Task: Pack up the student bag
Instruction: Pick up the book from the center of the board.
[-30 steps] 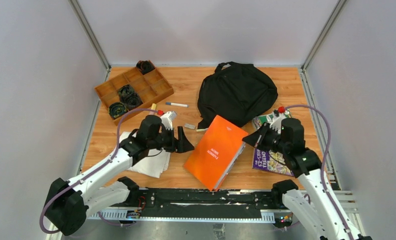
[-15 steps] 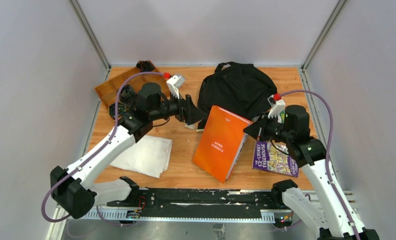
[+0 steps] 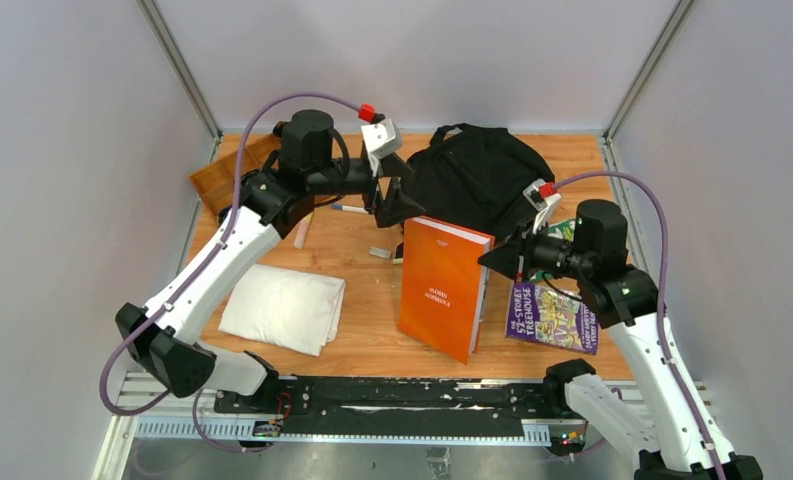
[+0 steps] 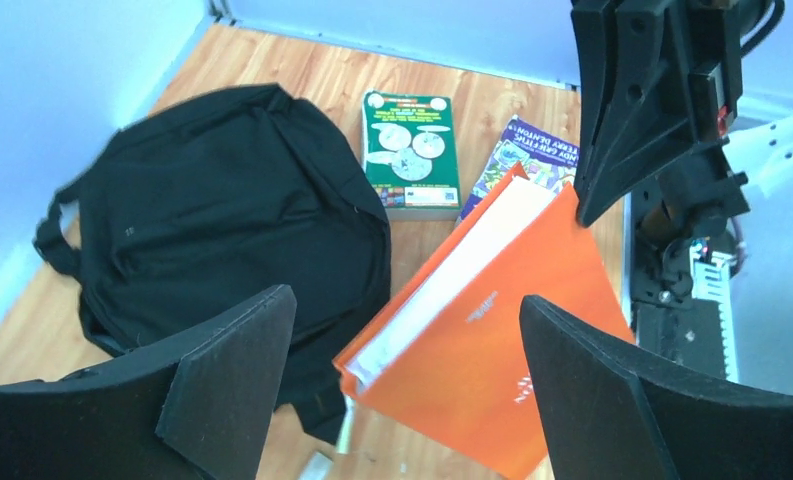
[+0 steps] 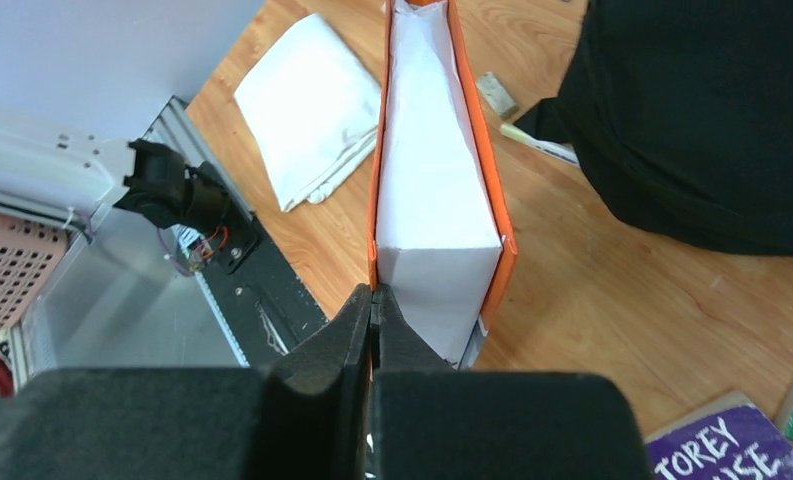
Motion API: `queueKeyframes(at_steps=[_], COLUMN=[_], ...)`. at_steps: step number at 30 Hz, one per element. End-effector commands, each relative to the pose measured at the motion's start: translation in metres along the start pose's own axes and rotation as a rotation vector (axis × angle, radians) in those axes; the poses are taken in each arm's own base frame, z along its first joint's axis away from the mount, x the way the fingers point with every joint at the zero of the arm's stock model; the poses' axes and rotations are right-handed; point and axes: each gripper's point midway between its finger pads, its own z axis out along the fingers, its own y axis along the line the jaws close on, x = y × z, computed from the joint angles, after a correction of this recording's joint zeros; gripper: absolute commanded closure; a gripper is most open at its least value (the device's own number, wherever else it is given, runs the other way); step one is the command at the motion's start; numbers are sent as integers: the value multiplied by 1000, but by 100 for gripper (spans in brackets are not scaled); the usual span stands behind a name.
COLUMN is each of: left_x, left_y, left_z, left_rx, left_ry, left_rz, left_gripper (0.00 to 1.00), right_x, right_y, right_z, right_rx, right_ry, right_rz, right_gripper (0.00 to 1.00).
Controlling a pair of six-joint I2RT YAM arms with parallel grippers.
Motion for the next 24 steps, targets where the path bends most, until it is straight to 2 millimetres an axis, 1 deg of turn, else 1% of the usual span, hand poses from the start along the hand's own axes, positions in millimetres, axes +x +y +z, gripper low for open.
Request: queueKeyframes(at_steps=[1, 4, 8, 10, 12, 16, 20, 22, 24], left_x=[7, 12, 22, 30, 37, 46, 53, 60, 65], left_y=[-17, -20, -29, -33, -31, -29, -34, -38, -41], left_z=[1, 7, 20, 26, 31, 37, 42, 45, 48], left_rx=[167, 220, 270, 304, 314, 326, 367, 384, 389], left_ry=[87, 114, 137, 162, 194, 236, 265, 285, 320], left_rz=[149, 146, 167, 163, 129, 50, -25, -69, -148], left_gripper=[8, 7, 1, 0, 0, 0, 0, 0, 0], right_x=[-16, -15, -18, -19, -19, -16, -15, -15, -15], right_y=[27, 28, 31, 32, 35, 43, 45, 45, 45], right_z=[-6, -5, -4, -3, -3, -4, -2, -1, 0], right_rx=[-140, -159, -185, -201, -219, -282, -305, -313, -316], right_ry=[-14, 4, 11, 15, 20, 38, 51, 57, 62], right_rz=[-99, -110, -125, -128, -129, -128, -131, -132, -133], right_gripper=[100, 100, 100, 100, 100, 100, 100, 100, 100])
